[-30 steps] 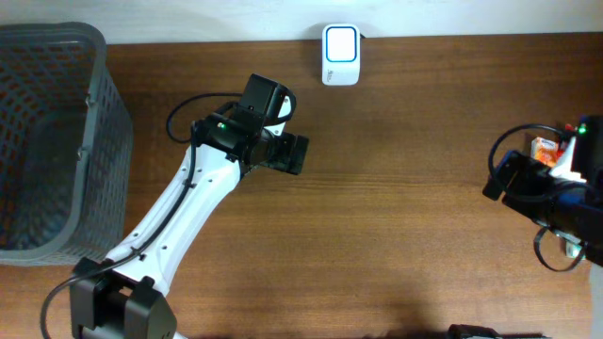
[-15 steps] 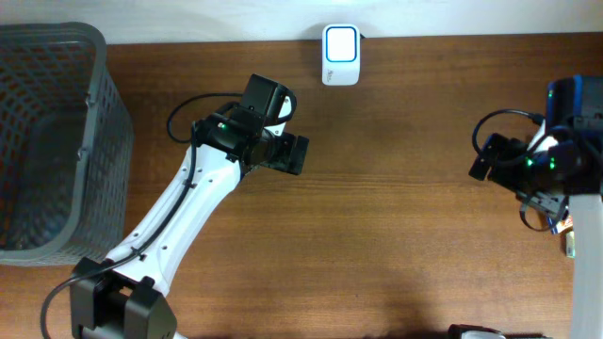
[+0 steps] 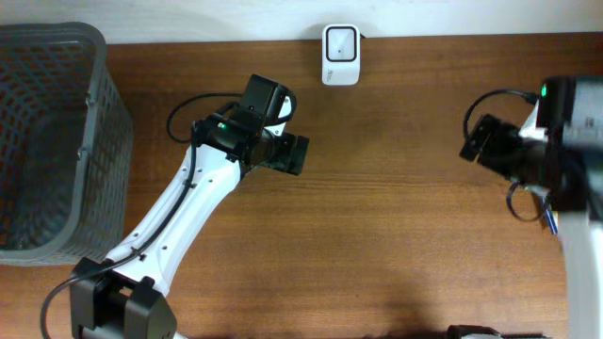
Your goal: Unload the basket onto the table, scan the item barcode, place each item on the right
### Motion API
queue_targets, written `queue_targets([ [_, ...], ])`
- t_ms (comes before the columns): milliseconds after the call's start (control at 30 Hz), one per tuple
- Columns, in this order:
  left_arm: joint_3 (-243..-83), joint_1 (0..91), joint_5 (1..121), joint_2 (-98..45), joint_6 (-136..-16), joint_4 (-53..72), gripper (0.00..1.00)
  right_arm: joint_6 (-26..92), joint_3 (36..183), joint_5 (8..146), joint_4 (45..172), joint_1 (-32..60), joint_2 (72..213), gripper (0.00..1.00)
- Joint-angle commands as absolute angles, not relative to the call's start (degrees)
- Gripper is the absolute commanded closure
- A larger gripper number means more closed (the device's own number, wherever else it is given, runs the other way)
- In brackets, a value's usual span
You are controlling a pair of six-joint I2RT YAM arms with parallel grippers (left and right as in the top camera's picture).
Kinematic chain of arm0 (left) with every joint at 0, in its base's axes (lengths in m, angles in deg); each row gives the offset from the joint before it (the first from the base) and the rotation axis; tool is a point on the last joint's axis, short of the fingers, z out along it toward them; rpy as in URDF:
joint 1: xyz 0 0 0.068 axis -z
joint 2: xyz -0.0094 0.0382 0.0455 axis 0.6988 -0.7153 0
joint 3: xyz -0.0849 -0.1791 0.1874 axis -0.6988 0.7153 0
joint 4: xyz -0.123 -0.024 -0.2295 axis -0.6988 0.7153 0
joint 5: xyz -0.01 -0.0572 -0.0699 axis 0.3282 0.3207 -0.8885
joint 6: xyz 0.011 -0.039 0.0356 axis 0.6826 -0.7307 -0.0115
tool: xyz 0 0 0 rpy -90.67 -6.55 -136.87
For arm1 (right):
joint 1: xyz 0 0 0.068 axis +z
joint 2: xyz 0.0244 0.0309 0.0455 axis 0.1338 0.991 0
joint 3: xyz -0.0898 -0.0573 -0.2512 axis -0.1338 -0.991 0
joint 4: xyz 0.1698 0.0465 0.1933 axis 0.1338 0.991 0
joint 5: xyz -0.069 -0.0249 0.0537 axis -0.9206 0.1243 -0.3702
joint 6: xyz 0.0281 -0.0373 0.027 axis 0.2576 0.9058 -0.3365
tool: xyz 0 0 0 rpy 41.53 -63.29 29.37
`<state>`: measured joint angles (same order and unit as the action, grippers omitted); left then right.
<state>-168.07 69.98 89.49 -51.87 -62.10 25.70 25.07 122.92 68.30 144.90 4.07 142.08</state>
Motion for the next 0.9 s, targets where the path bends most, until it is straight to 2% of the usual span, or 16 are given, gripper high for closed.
queue_targets([
  [0, -169.1, 70.1, 89.9, -51.2, -61.2, 25.7, 0.01, 25.7, 110.8, 68.2, 135.9, 6.4, 129.2, 0.02],
  [33, -169.1, 70.1, 89.9, -51.2, -61.2, 25.7, 0.01, 25.7, 103.2, 68.6, 130.1, 6.6, 122.8, 0.02],
  [267, -169.1, 70.1, 89.9, -51.2, -61.2, 25.7, 0.01, 28.8, 75.0, 70.3, 113.4, 6.6, 94.4, 0.02],
  [433, -169.1, 70.1, 89.9, -51.2, -61.2, 25.7, 0.01, 28.9, 62.5, 71.4, 104.9, 6.7, 81.6, 0.02],
  [667, -169.1, 70.1, 89.9, -51.2, -61.2, 25.7, 0.01, 28.9, 47.7, 74.2, 88.6, 6.7, 72.3, 0.02],
  [867, -169.1, 70.1, 89.9, -51.2, -61.2, 25.7, 0.01, 28.9, 45.4, 71.0, 84.1, 8.6, 72.3, 0.02],
])
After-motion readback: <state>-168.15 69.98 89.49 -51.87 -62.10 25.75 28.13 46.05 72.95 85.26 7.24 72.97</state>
